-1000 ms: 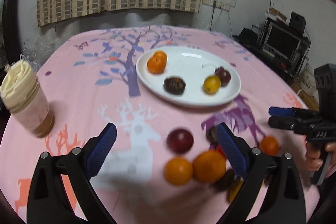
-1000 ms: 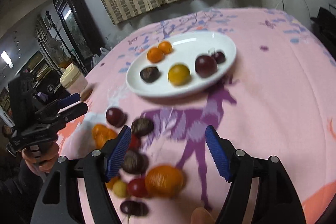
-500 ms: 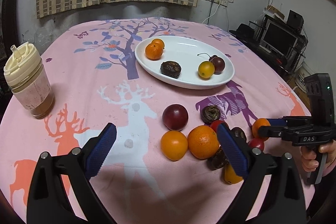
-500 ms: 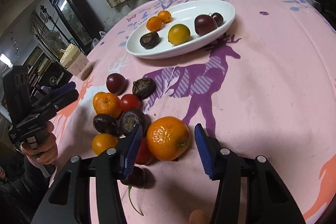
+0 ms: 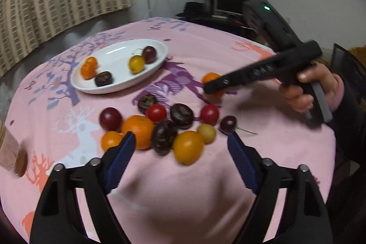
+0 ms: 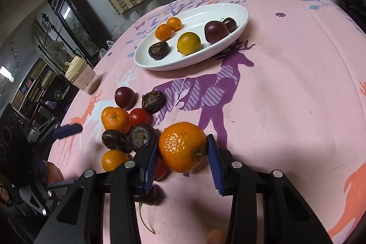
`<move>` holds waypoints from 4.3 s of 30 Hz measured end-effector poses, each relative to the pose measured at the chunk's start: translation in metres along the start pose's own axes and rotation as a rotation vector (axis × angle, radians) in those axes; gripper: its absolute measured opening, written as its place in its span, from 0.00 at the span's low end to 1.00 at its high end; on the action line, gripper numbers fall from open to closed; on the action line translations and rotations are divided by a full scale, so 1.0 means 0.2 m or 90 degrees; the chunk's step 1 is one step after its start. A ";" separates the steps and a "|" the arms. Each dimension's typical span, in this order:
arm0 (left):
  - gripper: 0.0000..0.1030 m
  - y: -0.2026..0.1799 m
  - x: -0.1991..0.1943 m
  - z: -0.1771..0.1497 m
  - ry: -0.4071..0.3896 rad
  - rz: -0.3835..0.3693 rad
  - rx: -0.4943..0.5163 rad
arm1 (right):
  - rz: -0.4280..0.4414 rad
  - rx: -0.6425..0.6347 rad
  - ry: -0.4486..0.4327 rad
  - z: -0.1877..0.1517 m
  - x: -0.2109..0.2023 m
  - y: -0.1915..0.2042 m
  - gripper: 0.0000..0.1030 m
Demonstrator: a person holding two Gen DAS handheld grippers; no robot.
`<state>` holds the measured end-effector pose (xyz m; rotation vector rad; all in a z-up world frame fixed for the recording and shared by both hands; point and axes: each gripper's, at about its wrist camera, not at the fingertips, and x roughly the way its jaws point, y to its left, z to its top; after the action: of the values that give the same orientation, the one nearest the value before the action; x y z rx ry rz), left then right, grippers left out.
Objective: Organize fruits
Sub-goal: 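Grasp a yellow plum with the left tool while the right tool grasps a tangerine, then place the yellow plum and tangerine on the plate with both tools, then grasp an orange with the left tool while the right tool grasps a purple fruit, then drop the orange and purple fruit onto the plate with both tools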
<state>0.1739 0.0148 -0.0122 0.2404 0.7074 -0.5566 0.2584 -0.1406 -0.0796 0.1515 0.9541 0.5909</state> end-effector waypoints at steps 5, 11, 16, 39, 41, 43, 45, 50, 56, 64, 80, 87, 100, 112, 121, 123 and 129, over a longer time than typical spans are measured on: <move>0.48 -0.02 0.07 -0.04 0.049 -0.019 0.008 | -0.007 0.003 -0.004 0.00 -0.01 -0.01 0.40; 0.48 -0.05 0.15 -0.06 0.079 -0.005 0.025 | -0.006 -0.002 -0.005 0.00 -0.02 0.00 0.40; 0.48 -0.02 0.18 -0.05 0.082 -0.002 0.014 | -0.007 -0.004 -0.008 -0.01 -0.03 0.01 0.40; 0.35 0.38 0.09 0.28 -0.001 -0.043 -0.183 | 0.022 -0.035 -0.128 0.17 -0.11 0.11 0.40; 0.35 0.49 0.15 0.39 -0.013 -0.004 -0.217 | -0.011 -0.049 -0.162 0.28 -0.08 0.14 0.40; 0.35 0.62 0.23 0.48 -0.014 0.020 -0.252 | -0.031 -0.051 -0.177 0.38 -0.02 0.14 0.40; 0.35 0.73 0.34 0.57 -0.006 0.045 -0.280 | -0.050 -0.043 -0.179 0.48 0.06 0.12 0.40; 0.35 0.83 0.57 0.66 0.037 0.121 -0.268 | -0.045 0.003 -0.148 0.63 0.27 0.01 0.41; 0.79 0.90 0.54 0.63 0.013 0.136 -0.338 | -0.020 -0.010 -0.159 0.61 0.25 0.04 0.51; 0.94 0.79 0.13 0.37 -0.028 0.171 -0.345 | 0.008 -0.140 -0.138 0.37 0.08 0.31 0.66; 0.95 0.82 -0.04 -0.01 -0.017 0.243 -0.426 | -0.105 -0.361 -0.009 -0.07 0.25 0.70 0.62; 0.95 0.77 -0.05 0.03 -0.019 0.253 -0.395 | -0.178 -0.433 -0.011 -0.13 0.29 0.77 0.50; 0.94 0.74 0.00 0.03 0.032 0.193 -0.333 | -0.100 -0.377 -0.075 -0.06 0.14 0.73 0.40; 0.54 0.45 0.17 -0.06 0.131 0.041 -0.082 | -0.025 -0.254 -0.111 0.05 0.03 0.59 0.41; 0.52 0.41 0.22 -0.03 0.108 0.082 -0.055 | -0.013 -0.263 -0.103 0.02 0.03 0.62 0.41; 0.49 0.41 0.23 -0.02 0.103 0.082 -0.051 | -0.010 -0.262 -0.100 0.02 0.04 0.62 0.41; 0.35 0.43 0.27 -0.03 0.123 0.085 -0.056 | -0.011 -0.256 -0.098 0.01 0.03 0.62 0.41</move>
<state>0.2518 0.0661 -0.0496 0.2591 0.8938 -0.3763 0.2126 -0.0337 -0.0367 -0.1684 0.6719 0.7320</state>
